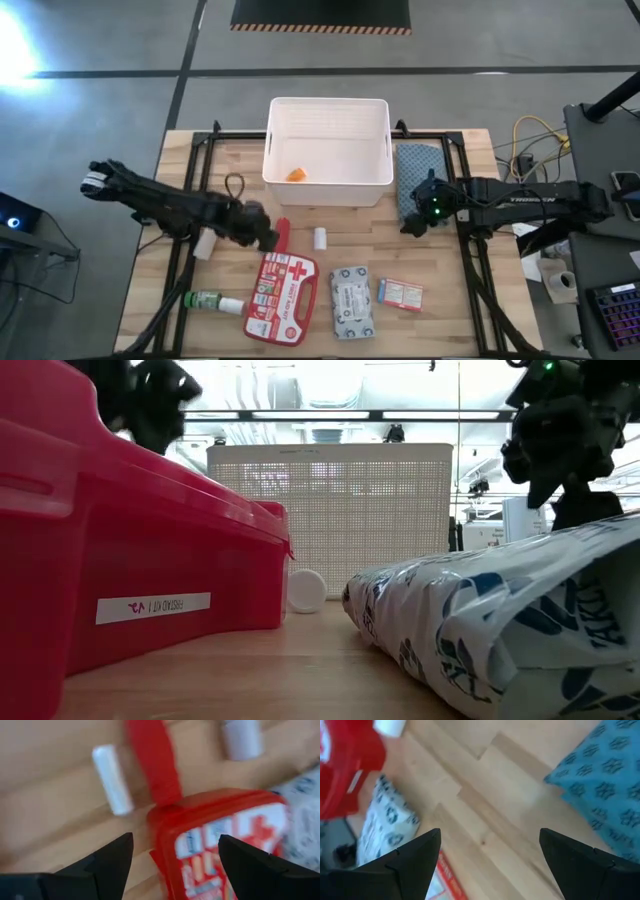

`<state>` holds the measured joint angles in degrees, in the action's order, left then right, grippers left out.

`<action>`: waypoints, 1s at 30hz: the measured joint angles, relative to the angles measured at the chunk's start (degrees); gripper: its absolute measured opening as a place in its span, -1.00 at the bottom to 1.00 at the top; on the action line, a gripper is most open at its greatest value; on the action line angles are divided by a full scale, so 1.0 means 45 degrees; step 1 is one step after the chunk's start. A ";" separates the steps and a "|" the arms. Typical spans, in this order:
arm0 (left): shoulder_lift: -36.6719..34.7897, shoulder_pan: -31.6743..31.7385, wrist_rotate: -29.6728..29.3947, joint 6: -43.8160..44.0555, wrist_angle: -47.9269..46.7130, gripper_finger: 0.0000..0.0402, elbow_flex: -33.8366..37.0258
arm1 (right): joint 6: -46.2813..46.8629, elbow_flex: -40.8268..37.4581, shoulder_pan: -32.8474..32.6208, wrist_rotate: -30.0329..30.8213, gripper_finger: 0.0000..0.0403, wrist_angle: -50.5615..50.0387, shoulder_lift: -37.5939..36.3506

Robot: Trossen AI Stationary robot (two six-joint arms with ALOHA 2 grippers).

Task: Pick & place medical supplies in basket/bin
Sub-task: Put the white bandage into the white bin

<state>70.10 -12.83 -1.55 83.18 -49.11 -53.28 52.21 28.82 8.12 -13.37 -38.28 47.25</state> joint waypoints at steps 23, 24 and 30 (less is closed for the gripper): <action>0.1128 0.0657 -0.1571 -0.1598 -0.7858 0.35 0.0650 | -0.0178 0.0049 0.0005 0.0405 0.63 0.0072 0.0693; 0.1128 0.0801 -0.1464 -0.1983 -0.7580 0.35 0.0963 | -0.0181 0.0049 0.0005 0.0410 0.63 0.0083 0.0693; 0.1425 0.2070 -0.1293 -0.3456 -0.6033 0.35 0.1863 | -0.0107 0.0036 0.0005 0.0445 0.63 0.0185 0.0729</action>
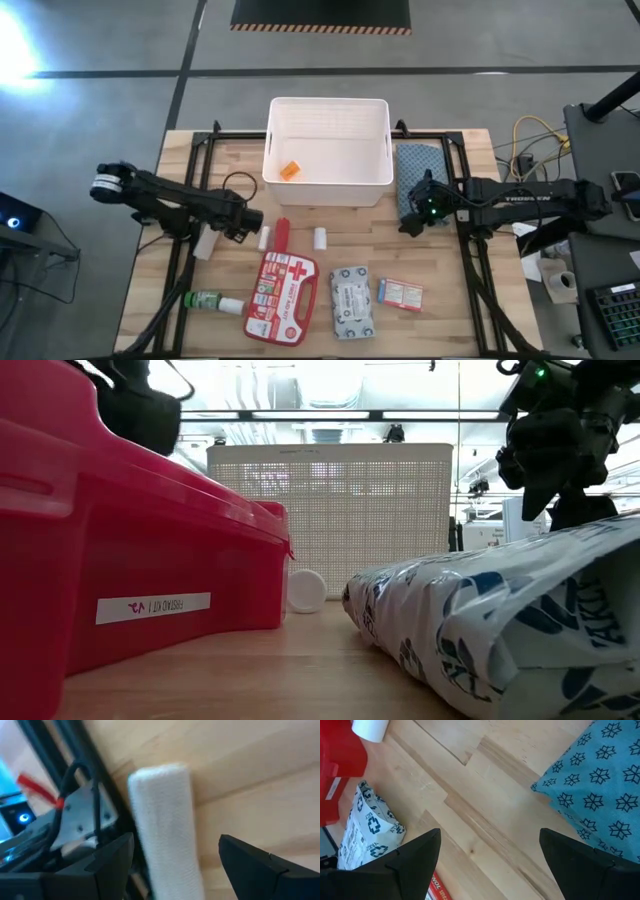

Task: Pick & place medical supplies in basket/bin
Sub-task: Put the white bandage into the white bin

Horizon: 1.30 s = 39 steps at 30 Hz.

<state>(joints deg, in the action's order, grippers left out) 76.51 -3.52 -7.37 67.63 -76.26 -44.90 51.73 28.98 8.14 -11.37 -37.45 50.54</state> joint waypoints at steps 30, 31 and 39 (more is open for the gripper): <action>0.4123 0.2621 0.2375 -0.3995 0.2492 0.28 -0.0671 | -0.0039 -0.0041 0.0000 0.0227 0.63 0.0094 0.0041; 0.3938 0.2617 0.2228 -0.3962 0.2494 0.23 -0.0782 | -0.0081 -0.0041 0.0001 0.0232 0.63 0.0095 0.0046; 0.2541 0.2624 0.1524 -0.3558 0.2154 -0.45 -0.1205 | -0.0236 -0.0051 0.0005 0.0629 0.63 0.0106 0.0046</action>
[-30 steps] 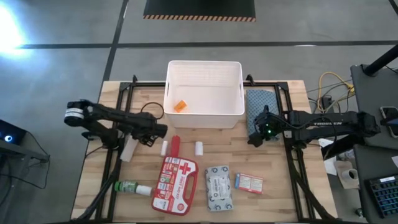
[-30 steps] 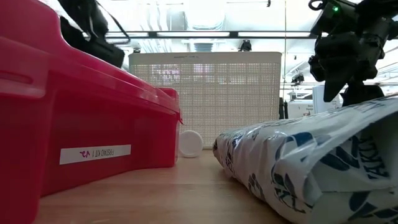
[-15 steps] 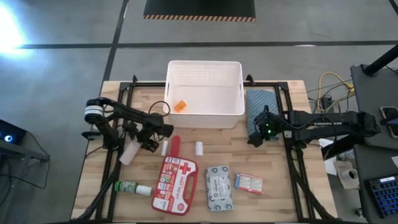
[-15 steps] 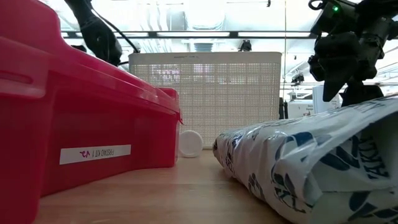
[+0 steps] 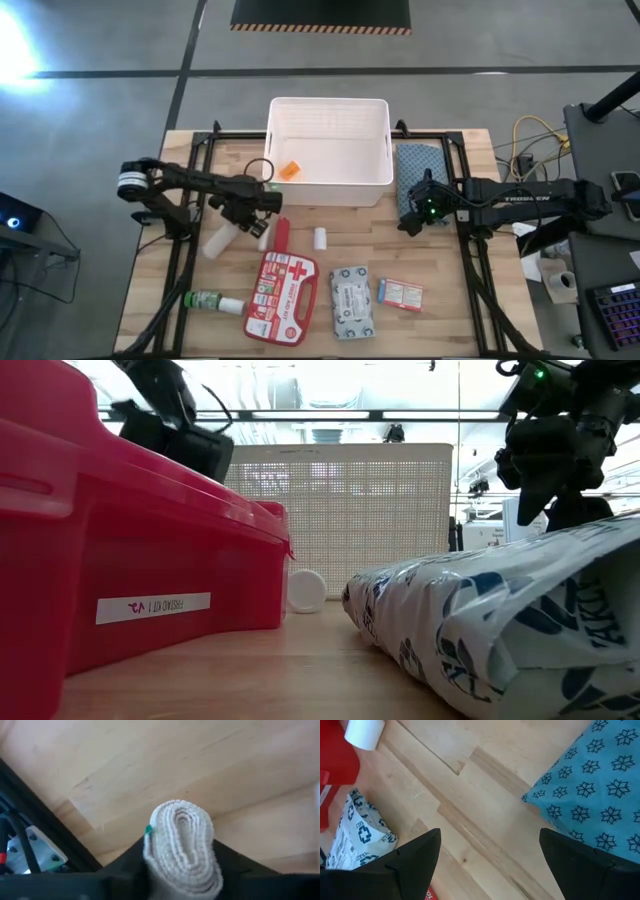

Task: Pick & place medical supplies in basket/bin
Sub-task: Put the white bandage into the white bin

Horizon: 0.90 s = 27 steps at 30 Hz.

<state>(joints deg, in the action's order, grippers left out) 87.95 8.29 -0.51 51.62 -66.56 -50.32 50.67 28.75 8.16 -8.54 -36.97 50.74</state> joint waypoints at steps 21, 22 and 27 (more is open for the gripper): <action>-0.2158 -0.1801 -0.5911 -0.5719 0.6849 -0.53 -1.0968 | 0.0121 -0.0005 -0.0001 0.0035 0.63 0.0015 0.0005; -0.2003 -0.1553 -0.5816 -0.6787 0.8194 -0.53 -1.1017 | 0.0171 -0.0005 0.0000 0.0035 0.63 0.0018 0.0005; -0.0794 0.0650 -0.5946 -0.8855 0.9510 -0.53 -1.0775 | 0.0348 -0.0010 -0.0005 0.0025 0.63 0.0010 0.0005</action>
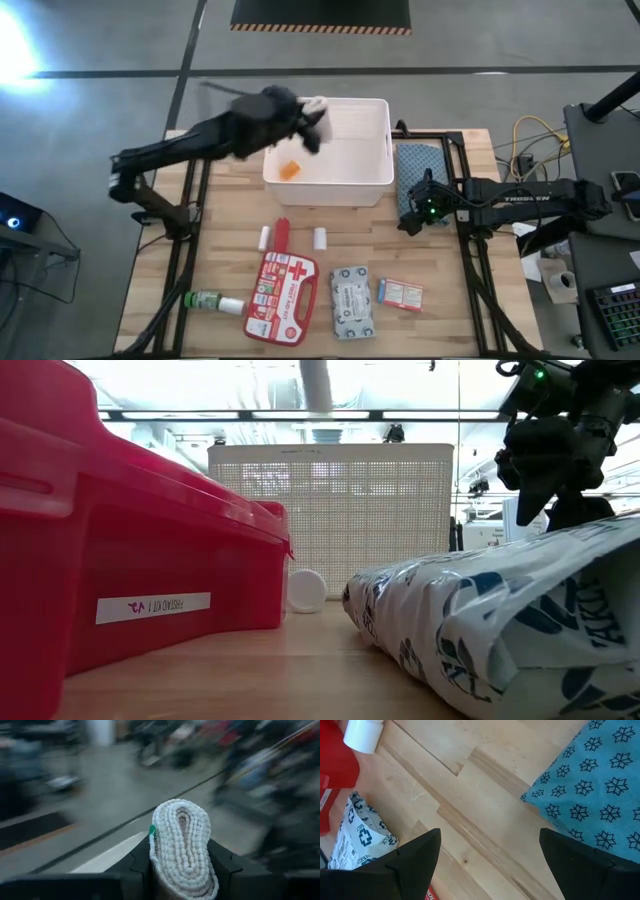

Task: Pick & place medical supplies in basket/bin
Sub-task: Put the white bandage into the white bin, then put the red bandage into the white bin

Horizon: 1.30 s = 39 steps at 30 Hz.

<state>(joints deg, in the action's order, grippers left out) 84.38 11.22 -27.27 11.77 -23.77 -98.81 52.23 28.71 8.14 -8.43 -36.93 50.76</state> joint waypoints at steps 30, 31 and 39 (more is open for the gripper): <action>0.0358 -0.5624 -0.2299 1.2342 -1.2995 0.37 0.1113 | -0.0228 0.0000 0.0000 -0.0852 0.63 -0.0221 -0.0005; 0.0388 -0.5706 -0.1898 1.2758 -1.2956 0.36 0.1338 | -0.0218 0.0000 -0.0002 -0.1093 0.63 -0.0337 -0.0005; 0.0525 -0.6284 0.0315 1.4197 -1.1094 0.35 0.3646 | 0.0072 -0.0003 -0.0007 -0.1564 0.63 -0.1818 0.0000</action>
<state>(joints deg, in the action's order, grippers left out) 86.74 -17.06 -25.85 75.66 -73.69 -82.40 52.56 28.70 8.11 -15.46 -45.11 50.76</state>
